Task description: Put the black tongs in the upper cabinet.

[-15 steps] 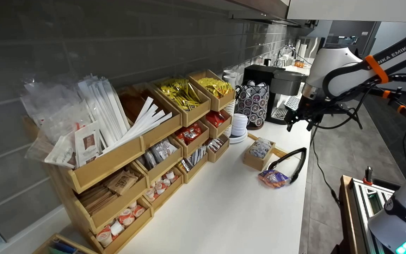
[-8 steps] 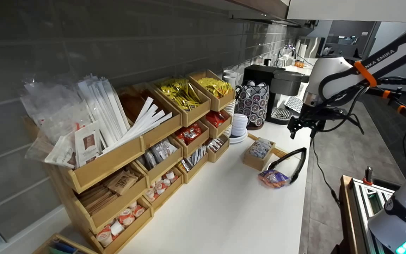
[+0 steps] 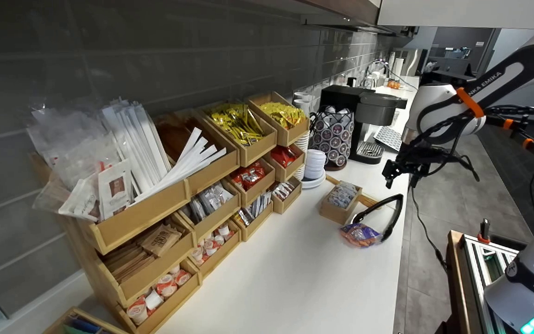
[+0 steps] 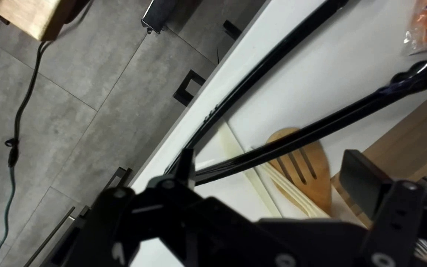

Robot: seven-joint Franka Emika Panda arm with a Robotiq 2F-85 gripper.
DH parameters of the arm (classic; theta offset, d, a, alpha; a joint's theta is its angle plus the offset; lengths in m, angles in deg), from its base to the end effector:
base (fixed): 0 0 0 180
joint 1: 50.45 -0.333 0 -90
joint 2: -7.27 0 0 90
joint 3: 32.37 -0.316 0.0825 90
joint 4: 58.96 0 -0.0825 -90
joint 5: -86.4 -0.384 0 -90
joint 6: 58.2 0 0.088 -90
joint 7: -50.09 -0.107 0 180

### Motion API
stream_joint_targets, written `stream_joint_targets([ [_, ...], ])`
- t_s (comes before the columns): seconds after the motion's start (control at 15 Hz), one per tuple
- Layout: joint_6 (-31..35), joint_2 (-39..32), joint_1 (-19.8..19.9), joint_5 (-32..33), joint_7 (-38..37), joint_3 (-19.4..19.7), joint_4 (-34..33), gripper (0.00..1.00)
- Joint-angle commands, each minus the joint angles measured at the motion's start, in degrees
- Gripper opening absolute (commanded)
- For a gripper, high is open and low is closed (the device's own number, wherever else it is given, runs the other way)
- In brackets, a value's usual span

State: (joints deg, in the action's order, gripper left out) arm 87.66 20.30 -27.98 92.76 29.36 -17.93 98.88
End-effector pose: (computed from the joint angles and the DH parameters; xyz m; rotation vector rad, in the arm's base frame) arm 0.3137 -0.2274 0.2852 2.8153 -1.3749 0.0202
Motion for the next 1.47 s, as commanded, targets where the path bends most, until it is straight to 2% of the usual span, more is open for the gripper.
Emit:
stream_joint_targets([
  [0.0,2.09,-3.58,0.21,-0.13,2.04,0.54,-0.04,1.0],
  [0.07,0.12,-1.34,0.2,-0.17,1.1,0.28,-0.08,1.0],
  [0.4,0.57,-2.95,0.0,-0.09,1.22,0.48,-0.23,1.0],
  [0.6,3.18,-5.84,-0.22,0.92,-1.79,-0.52,-0.3,1.0],
  [0.73,5.16,-7.05,-0.83,-0.48,-4.42,-0.94,-0.24,1.0],
  [0.93,8.9,-8.96,-2.6,-4.07,-4.53,-1.04,-0.21,1.0],
  [1.4,11.63,-13.27,-6.1,-9.26,-3.45,-1.45,-0.21,1.0],
])
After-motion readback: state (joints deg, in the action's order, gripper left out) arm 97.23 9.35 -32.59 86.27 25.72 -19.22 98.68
